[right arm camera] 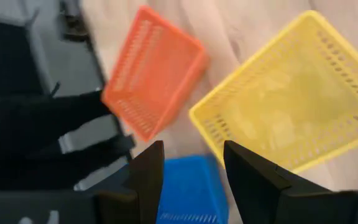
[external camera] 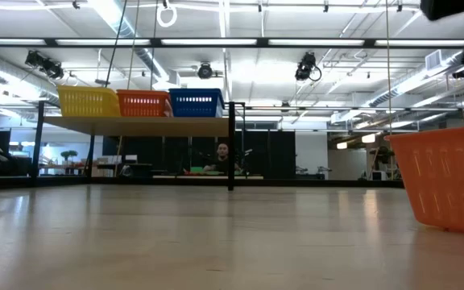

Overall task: Stack baskets on shelf by color
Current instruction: Stack the yellow bin on top of the yellow bin on the shelf

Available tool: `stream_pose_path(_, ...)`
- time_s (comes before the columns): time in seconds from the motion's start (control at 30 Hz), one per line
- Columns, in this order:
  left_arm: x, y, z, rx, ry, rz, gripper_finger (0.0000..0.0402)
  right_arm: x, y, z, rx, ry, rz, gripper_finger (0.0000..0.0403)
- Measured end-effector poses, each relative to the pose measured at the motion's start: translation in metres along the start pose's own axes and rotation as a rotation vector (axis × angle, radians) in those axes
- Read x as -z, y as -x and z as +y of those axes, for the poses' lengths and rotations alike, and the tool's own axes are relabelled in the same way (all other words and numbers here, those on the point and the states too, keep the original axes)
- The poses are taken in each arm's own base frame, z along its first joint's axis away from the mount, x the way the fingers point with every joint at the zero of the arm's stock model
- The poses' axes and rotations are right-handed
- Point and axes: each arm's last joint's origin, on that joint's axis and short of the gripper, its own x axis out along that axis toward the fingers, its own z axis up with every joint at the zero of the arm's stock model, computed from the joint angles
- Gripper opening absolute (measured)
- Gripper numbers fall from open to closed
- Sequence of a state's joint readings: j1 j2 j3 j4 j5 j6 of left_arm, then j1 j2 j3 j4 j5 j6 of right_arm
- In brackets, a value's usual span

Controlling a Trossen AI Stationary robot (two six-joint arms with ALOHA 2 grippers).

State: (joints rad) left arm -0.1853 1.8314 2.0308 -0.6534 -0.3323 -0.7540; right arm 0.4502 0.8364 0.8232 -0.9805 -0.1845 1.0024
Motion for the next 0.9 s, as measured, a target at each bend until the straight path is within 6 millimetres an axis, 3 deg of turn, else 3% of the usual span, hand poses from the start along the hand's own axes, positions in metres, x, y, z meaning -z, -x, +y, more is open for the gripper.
stream_pose_path(0.17,-0.013,-0.007,0.007,0.055,0.052,-0.018,0.0056,0.007,-0.033,-0.014,0.11,-0.108,0.15,0.0174)
stream_pose_path(0.33,-0.012,-0.011,0.006,0.107,0.022,0.024,0.006,0.013,-0.055,-0.008,0.031,-0.11,0.189,0.0174)
stream_pose_path(0.53,-0.018,-0.006,0.001,0.192,-0.012,-0.008,0.0057,0.017,-0.065,-0.005,0.121,-0.166,0.138,0.0174)
stream_pose_path(0.9,-0.012,-0.001,-0.013,0.321,-0.073,0.031,0.0053,0.022,-0.059,-0.024,0.373,-0.607,-0.01,0.0171)
